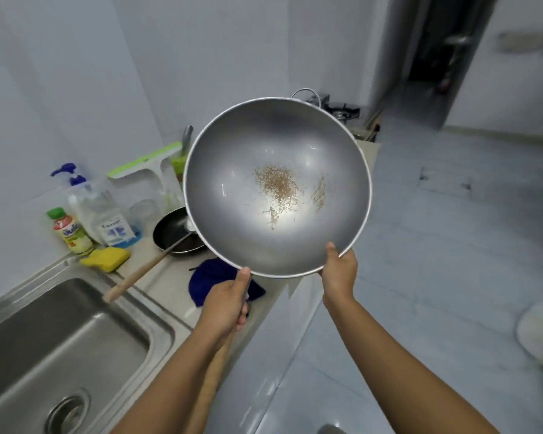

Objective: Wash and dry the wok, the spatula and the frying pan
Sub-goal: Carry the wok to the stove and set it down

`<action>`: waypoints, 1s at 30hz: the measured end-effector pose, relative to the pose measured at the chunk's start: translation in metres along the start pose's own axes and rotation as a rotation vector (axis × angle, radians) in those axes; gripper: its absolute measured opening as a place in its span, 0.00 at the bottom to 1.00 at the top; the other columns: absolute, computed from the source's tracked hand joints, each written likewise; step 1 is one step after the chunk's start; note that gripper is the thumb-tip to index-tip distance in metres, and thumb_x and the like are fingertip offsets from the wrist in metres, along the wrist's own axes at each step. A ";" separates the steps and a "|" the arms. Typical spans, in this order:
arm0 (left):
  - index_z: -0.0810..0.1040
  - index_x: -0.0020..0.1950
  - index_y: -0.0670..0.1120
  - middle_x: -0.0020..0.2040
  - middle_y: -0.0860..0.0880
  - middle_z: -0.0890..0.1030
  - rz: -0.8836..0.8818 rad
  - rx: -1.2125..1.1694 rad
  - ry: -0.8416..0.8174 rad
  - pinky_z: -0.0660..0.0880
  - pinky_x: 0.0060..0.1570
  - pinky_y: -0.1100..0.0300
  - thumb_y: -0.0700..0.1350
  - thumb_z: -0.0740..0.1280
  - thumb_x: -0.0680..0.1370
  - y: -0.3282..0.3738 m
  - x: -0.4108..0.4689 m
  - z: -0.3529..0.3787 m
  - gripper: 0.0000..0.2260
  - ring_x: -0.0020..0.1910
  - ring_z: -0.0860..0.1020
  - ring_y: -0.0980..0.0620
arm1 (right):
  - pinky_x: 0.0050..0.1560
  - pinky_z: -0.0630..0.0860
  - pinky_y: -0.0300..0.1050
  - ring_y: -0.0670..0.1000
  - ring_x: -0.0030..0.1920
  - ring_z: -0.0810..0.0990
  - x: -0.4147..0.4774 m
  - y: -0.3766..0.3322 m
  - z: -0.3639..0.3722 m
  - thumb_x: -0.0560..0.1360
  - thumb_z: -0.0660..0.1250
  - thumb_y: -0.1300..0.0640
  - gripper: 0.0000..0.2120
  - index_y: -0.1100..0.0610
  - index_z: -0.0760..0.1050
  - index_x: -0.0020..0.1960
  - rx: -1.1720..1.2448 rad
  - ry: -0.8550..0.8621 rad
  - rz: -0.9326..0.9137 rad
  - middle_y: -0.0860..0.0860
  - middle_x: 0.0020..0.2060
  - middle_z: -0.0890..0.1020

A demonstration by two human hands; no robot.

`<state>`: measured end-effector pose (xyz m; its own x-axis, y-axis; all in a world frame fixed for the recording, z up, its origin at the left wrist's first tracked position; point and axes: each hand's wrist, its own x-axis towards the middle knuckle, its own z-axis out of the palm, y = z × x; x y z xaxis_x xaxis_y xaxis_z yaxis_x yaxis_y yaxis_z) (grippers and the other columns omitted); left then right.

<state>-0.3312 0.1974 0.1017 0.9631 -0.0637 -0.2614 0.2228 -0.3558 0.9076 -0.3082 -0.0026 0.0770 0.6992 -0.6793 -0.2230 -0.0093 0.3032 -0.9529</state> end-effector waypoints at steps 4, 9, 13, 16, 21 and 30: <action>0.70 0.35 0.43 0.26 0.45 0.73 0.003 0.011 -0.107 0.68 0.24 0.62 0.66 0.58 0.78 0.025 0.026 0.050 0.26 0.22 0.70 0.53 | 0.59 0.77 0.59 0.55 0.54 0.81 0.046 -0.010 -0.041 0.79 0.63 0.56 0.11 0.52 0.75 0.61 0.008 0.121 -0.009 0.51 0.53 0.82; 0.71 0.35 0.44 0.26 0.46 0.73 0.002 0.001 -0.216 0.67 0.25 0.61 0.64 0.59 0.78 0.055 0.068 0.127 0.24 0.22 0.70 0.52 | 0.58 0.77 0.60 0.56 0.55 0.80 0.114 -0.026 -0.090 0.79 0.62 0.57 0.11 0.53 0.74 0.61 0.018 0.241 -0.014 0.51 0.54 0.81; 0.71 0.35 0.44 0.27 0.46 0.73 -0.048 -0.019 -0.274 0.67 0.26 0.62 0.64 0.60 0.78 0.078 0.097 0.197 0.24 0.22 0.69 0.51 | 0.60 0.77 0.59 0.56 0.55 0.80 0.176 -0.047 -0.129 0.79 0.61 0.58 0.10 0.52 0.74 0.60 -0.042 0.299 -0.007 0.52 0.54 0.81; 0.72 0.38 0.44 0.27 0.46 0.73 -0.093 -0.014 -0.302 0.67 0.25 0.63 0.64 0.59 0.78 0.092 0.117 0.246 0.24 0.21 0.70 0.52 | 0.61 0.76 0.58 0.57 0.56 0.79 0.221 -0.059 -0.157 0.80 0.60 0.58 0.13 0.55 0.73 0.64 -0.090 0.319 0.024 0.52 0.55 0.80; 0.73 0.37 0.41 0.26 0.46 0.74 -0.155 -0.010 -0.309 0.68 0.25 0.64 0.63 0.59 0.79 0.105 0.150 0.312 0.25 0.21 0.70 0.52 | 0.61 0.76 0.59 0.59 0.57 0.78 0.293 -0.060 -0.185 0.80 0.59 0.59 0.15 0.58 0.72 0.66 -0.181 0.333 0.107 0.55 0.59 0.79; 0.72 0.34 0.41 0.27 0.45 0.74 -0.242 0.050 -0.345 0.69 0.26 0.63 0.62 0.60 0.79 0.135 0.245 0.380 0.26 0.23 0.71 0.51 | 0.57 0.77 0.61 0.61 0.55 0.78 0.418 -0.047 -0.189 0.80 0.60 0.57 0.14 0.62 0.70 0.63 -0.272 0.353 0.206 0.58 0.58 0.78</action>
<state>-0.1229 -0.2200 0.0352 0.7754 -0.2780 -0.5670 0.4201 -0.4431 0.7919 -0.1513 -0.4272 -0.0098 0.3788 -0.8229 -0.4235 -0.3409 0.3014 -0.8905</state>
